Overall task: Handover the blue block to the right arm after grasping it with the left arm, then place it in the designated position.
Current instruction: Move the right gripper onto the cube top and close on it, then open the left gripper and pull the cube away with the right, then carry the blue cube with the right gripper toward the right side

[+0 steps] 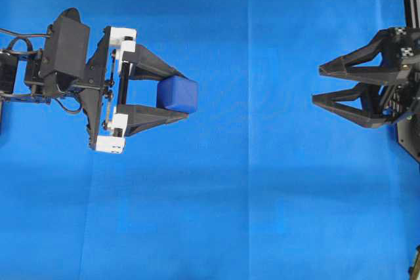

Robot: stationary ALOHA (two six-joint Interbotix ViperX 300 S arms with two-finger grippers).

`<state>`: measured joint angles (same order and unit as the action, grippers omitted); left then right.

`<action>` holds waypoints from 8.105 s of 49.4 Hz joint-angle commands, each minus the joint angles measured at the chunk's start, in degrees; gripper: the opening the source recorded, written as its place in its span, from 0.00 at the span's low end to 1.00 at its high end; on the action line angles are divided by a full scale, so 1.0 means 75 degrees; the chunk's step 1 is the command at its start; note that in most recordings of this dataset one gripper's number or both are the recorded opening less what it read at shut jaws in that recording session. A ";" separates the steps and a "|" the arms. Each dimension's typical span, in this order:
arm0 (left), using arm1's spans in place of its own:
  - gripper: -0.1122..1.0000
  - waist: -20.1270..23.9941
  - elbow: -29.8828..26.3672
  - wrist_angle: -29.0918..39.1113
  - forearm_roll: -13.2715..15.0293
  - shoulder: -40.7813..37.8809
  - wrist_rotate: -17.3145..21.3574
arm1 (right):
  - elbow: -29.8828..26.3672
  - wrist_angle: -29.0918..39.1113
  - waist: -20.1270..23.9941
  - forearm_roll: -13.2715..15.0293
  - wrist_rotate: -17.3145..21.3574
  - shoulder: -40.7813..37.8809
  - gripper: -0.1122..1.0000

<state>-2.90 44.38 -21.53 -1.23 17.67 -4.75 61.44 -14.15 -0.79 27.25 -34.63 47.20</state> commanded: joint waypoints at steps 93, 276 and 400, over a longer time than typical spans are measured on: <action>0.54 0.0023 -0.0070 0.0047 0.0012 0.0129 -0.0105 | -0.4547 -0.0023 0.0082 0.1816 0.0012 -0.5297 0.95; 0.93 0.0035 0.0504 0.0070 0.0047 0.0797 0.0059 | -0.2625 0.2133 0.0598 0.1301 1.0090 -0.1934 0.57; 0.93 0.0035 0.0410 0.0070 0.0035 0.0797 0.0035 | -0.2613 0.4336 0.1266 0.1113 1.0207 -0.1934 0.57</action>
<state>-2.72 48.87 -20.65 -0.88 22.85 -4.48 43.24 16.17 7.73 36.30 41.84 32.26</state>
